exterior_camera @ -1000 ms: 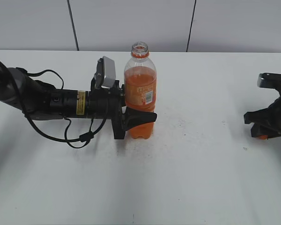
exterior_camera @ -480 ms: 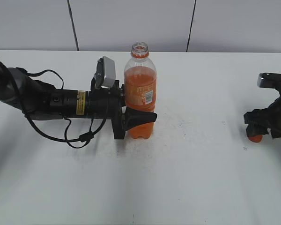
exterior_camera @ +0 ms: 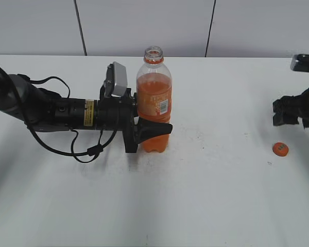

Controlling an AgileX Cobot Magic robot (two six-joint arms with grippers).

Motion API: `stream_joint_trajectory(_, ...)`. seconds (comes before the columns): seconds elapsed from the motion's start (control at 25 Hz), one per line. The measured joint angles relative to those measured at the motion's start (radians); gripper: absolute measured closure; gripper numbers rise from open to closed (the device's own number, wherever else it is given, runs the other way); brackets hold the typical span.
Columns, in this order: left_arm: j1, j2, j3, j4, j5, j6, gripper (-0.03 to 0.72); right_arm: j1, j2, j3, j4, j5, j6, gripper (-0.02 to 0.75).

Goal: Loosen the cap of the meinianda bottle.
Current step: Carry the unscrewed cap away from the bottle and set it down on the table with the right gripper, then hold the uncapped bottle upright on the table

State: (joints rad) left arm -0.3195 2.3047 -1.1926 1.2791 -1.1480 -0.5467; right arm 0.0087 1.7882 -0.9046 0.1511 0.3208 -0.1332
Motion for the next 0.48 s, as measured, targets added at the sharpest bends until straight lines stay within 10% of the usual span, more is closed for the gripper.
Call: stream_joint_trajectory(0.48, 0.0, 0.0, -0.001, 0.014, -0.005, 0.011, 0.265, 0.0, -0.078, -0.016, 0.004, -0.001, 0.0, 0.203)
